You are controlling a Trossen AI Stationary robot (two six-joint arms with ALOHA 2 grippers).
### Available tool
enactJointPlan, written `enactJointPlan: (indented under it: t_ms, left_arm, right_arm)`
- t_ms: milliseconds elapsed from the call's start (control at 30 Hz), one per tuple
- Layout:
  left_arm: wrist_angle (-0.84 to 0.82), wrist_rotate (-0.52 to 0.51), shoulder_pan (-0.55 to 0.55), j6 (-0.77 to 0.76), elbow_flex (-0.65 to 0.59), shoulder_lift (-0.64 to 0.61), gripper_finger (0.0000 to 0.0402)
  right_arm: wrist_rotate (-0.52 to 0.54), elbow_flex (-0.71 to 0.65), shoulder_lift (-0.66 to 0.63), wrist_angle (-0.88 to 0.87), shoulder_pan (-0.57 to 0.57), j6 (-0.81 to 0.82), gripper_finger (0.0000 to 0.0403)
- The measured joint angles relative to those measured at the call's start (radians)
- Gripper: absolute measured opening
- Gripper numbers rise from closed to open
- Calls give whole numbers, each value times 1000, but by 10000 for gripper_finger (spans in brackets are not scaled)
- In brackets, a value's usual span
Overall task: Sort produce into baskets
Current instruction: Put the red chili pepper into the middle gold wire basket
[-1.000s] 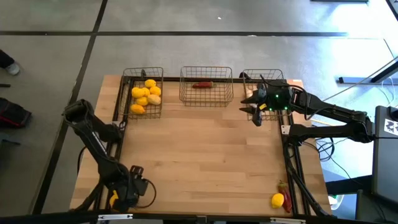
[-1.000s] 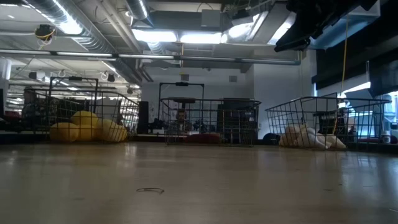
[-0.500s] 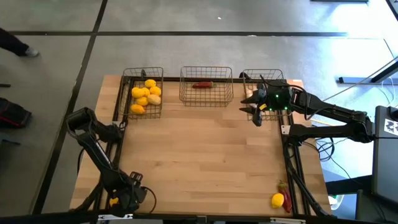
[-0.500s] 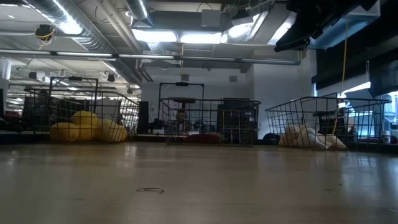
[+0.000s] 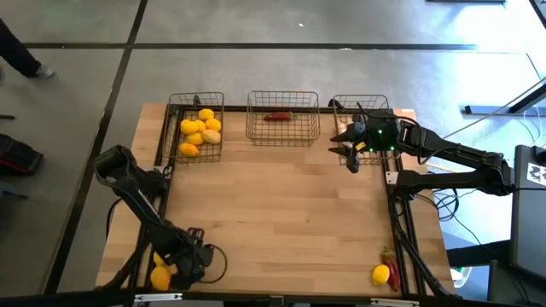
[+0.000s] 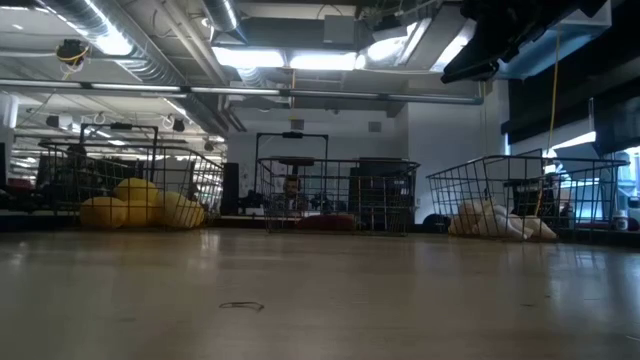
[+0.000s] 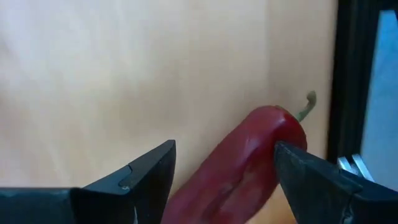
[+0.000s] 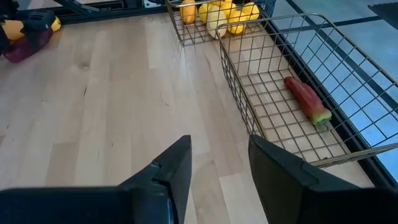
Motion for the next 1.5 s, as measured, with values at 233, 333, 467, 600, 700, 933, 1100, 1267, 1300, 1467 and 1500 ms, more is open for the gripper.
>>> enactJointPlan:
  t_ms: [233, 333, 467, 600, 700, 933, 1100, 1267, 1300, 1467, 1500]
  left_arm:
    - [-26, -10, 96, 65, 34, -19, 265]
    - [-33, -8, 105, 65, 55, -46, 265]
    - [-79, -6, 92, 35, 73, -60, 265]
    - [-95, -1, 48, 14, 54, -59, 265]
    - [-87, -2, 17, 28, 33, -59, 265]
    - [-44, -59, 4, 121, 5, -59, 265]
    - [5, -77, -1, 267, -18, -57, 265]
    - [-7, -77, -23, 406, -36, -53, 265]
    - [-9, -77, -24, 429, -40, -53, 265]
    - [-11, -124, -28, 517, -45, -34, 265]
    - [-5, -130, -28, 525, -45, -27, 265]
  right_arm:
    - [0, 0, 0, 0, 0, 1, 156]
    - [0, 0, 0, 0, 0, 1, 156]
    - [0, 0, 0, -1, 0, 1, 156]
    - [0, 0, 0, -5, 0, 1, 156]
    - [0, 0, 0, -15, 0, 1, 156]
    - [0, 0, 0, -43, 0, 1, 156]
    - [0, 0, 0, -49, 0, 1, 156]
    - [0, 0, 0, -56, 0, 1, 156]
    - [0, 0, 0, -56, 0, 1, 156]
    - [0, 0, 0, -56, 0, 1, 156]
    - [0, 0, 0, -55, 0, 1, 156]
